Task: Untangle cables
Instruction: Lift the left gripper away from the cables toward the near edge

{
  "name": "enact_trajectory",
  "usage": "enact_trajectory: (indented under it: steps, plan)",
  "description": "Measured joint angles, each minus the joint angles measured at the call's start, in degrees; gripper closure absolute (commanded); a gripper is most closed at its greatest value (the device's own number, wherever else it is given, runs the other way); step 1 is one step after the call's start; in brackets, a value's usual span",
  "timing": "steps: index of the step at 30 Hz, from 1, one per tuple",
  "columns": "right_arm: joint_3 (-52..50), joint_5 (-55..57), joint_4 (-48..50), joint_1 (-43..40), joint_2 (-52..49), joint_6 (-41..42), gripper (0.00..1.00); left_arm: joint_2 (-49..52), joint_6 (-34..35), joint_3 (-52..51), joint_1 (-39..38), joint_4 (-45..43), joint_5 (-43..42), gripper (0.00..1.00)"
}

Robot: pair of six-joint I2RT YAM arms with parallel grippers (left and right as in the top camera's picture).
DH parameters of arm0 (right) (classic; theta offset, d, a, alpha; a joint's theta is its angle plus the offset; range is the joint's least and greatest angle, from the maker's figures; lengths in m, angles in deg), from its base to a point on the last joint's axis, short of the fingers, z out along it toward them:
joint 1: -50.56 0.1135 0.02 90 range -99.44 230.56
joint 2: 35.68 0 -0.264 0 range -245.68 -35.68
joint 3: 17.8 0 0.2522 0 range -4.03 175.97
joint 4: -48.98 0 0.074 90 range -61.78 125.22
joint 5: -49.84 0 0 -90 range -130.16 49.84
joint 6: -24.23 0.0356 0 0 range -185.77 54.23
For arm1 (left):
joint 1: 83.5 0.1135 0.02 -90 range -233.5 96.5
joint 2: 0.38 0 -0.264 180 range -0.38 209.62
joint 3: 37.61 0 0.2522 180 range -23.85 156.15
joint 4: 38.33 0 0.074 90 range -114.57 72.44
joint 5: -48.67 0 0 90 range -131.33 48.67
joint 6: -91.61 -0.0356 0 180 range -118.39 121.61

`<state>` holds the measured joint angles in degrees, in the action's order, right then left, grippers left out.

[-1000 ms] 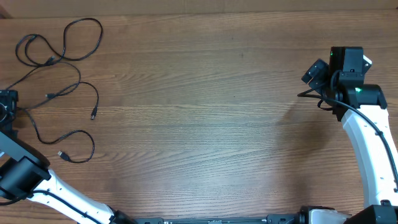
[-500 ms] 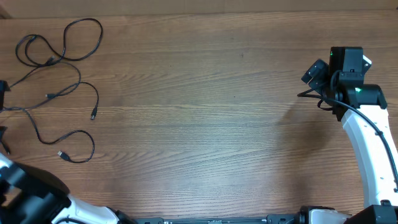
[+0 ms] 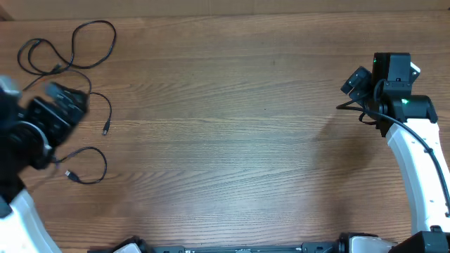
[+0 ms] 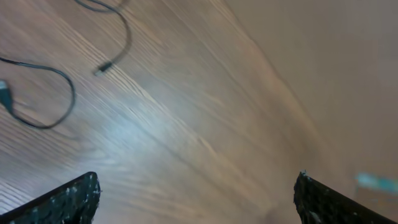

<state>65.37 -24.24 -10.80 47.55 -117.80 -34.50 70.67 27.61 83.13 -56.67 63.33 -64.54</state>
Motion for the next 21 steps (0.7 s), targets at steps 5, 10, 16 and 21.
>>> enact_trajectory:
  steps: [5, 10, 16, 21]
  plan:
    - [0.0, -0.04, -0.02, 0.0, 0.0, -0.02, 0.0, -5.6, -1.16, -5.51, -9.03, 0.0, 1.16, 0.0]
    - [0.0, -0.04, -0.02, 0.0, 0.0, -0.02, 0.0, -12.33, -1.14, -16.15, -13.16, -3.52, 1.18, 0.0]
    - [0.0, -0.02, 0.02, -0.02, 0.0, -0.02, 0.0, -22.77, -1.11, -31.5, -13.35, -9.6, 1.09, 0.0]
    - [0.0, 0.0, -0.02, 0.0, 0.0, -0.04, 0.0, -32.02, -2.16, -38.4, -13.35, -12.66, 0.44, 0.02]
